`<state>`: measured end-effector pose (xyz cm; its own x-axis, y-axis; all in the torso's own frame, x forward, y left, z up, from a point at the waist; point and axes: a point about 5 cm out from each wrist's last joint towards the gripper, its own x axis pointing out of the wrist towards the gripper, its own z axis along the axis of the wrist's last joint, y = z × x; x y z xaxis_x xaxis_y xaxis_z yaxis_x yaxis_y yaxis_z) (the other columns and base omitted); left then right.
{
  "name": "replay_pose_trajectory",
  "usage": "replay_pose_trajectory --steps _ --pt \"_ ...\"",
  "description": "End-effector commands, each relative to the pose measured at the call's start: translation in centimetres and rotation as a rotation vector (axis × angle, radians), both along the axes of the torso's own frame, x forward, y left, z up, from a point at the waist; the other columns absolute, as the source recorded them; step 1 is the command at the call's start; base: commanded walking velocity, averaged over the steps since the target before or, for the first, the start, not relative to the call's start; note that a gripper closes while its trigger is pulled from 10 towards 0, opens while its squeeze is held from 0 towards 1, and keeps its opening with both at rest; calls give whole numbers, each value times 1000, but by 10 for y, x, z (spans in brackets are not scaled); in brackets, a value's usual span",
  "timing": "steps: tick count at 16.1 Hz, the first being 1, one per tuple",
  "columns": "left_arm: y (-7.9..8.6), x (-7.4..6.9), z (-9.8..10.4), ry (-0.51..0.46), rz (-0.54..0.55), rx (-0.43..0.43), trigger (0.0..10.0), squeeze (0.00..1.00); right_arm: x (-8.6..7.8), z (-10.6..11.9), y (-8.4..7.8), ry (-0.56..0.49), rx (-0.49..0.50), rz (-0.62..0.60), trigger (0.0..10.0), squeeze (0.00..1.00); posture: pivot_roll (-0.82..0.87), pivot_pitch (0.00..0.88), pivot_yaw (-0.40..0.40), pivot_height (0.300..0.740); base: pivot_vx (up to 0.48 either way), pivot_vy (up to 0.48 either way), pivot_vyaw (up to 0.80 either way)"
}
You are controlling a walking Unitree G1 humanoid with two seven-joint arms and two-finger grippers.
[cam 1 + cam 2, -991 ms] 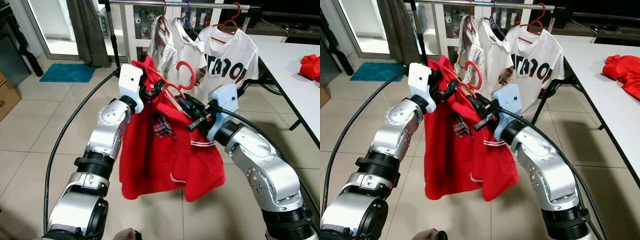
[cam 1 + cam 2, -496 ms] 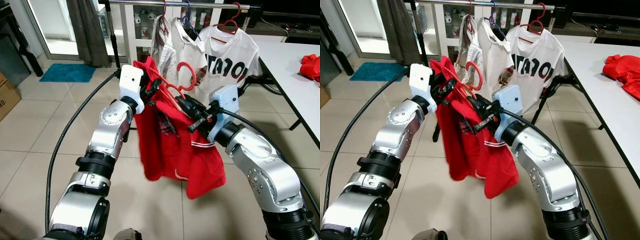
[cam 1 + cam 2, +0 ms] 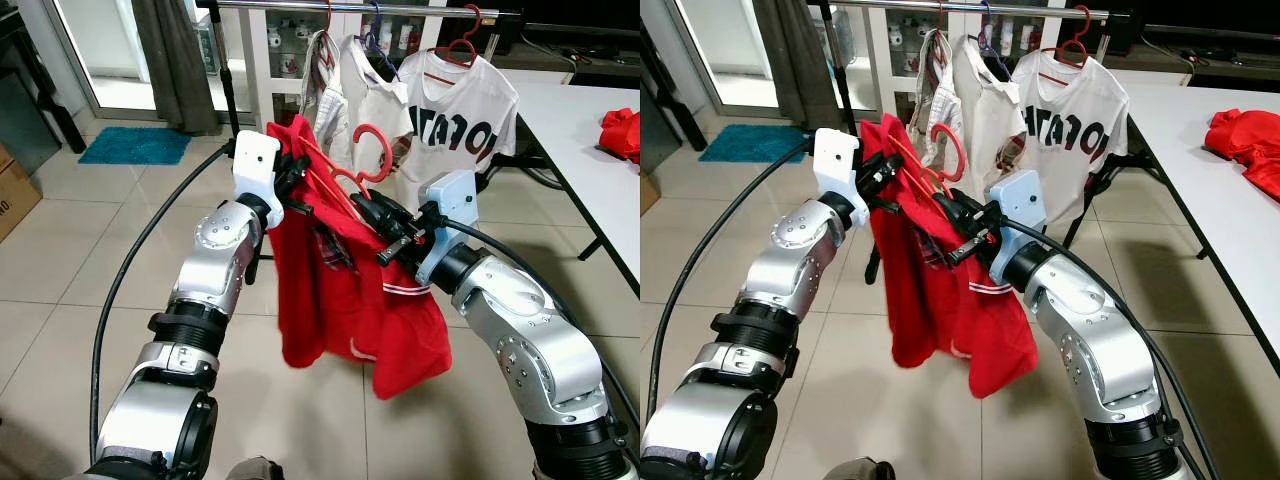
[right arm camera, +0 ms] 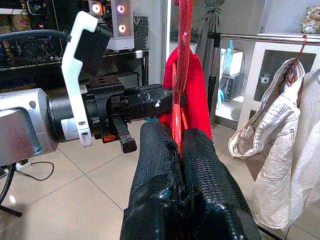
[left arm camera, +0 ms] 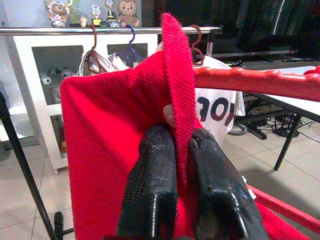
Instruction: Hang hanger
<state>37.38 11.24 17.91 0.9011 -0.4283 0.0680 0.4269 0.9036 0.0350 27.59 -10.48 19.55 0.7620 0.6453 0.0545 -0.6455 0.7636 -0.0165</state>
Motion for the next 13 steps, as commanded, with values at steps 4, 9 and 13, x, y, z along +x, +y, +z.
replay_pose_trajectory --steps 4,9,13 --pt "3 0 -4 35 -9 -2 0 0 -3 15 1 -68 24 17 10000 0 -90 0 29 740 0 0 0" --pt "5 -1 -7 54 -32 2 0 0 -3 9 -2 -42 -6 5 10000 0 -90 0 33 740 0 0 0" --pt "-5 -6 -9 61 -132 53 0 0 6 -14 -16 84 -127 -109 10000 0 -88 0 34 740 0 0 0"
